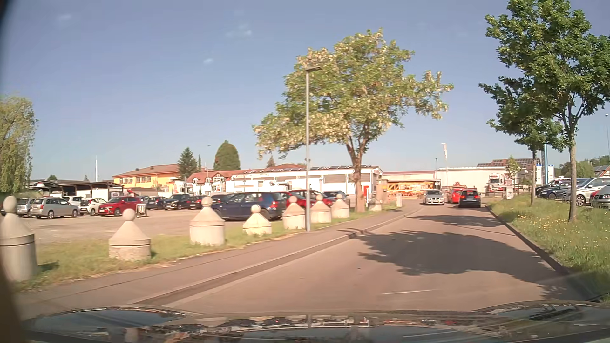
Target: Follow the waypoints while adhering to traffic rules and regulations
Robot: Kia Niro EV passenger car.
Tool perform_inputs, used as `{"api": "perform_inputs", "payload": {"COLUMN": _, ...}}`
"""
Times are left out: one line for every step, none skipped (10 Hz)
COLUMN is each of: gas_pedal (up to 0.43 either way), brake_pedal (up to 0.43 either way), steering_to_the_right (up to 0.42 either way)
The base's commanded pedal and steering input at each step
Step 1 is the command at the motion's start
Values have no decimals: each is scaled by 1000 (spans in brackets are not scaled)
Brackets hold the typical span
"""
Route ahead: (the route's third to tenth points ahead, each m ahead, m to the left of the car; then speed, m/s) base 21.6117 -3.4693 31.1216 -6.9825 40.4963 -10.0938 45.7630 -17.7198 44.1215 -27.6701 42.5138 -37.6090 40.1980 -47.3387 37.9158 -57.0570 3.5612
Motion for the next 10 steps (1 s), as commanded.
{"api": "perform_inputs", "payload": {"gas_pedal": 130, "brake_pedal": 0, "steering_to_the_right": 526}}
{"api": "perform_inputs", "payload": {"gas_pedal": 130, "brake_pedal": 0, "steering_to_the_right": 502}}
{"api": "perform_inputs", "payload": {"gas_pedal": 130, "brake_pedal": 0, "steering_to_the_right": 462}}
{"api": "perform_inputs", "payload": {"gas_pedal": 130, "brake_pedal": 0, "steering_to_the_right": 423}}
{"api": "perform_inputs", "payload": {"gas_pedal": 130, "brake_pedal": 0, "steering_to_the_right": 381}}
{"api": "perform_inputs", "payload": {"gas_pedal": 130, "brake_pedal": 0, "steering_to_the_right": 346}}
{"api": "perform_inputs", "payload": {"gas_pedal": 130, "brake_pedal": 0, "steering_to_the_right": 308}}
{"api": "perform_inputs", "payload": {"gas_pedal": 118, "brake_pedal": 0, "steering_to_the_right": 251}}
{"api": "perform_inputs", "payload": {"gas_pedal": 110, "brake_pedal": 0, "steering_to_the_right": 176}}
{"api": "perform_inputs", "payload": {"gas_pedal": 110, "brake_pedal": 0, "steering_to_the_right": 119}}
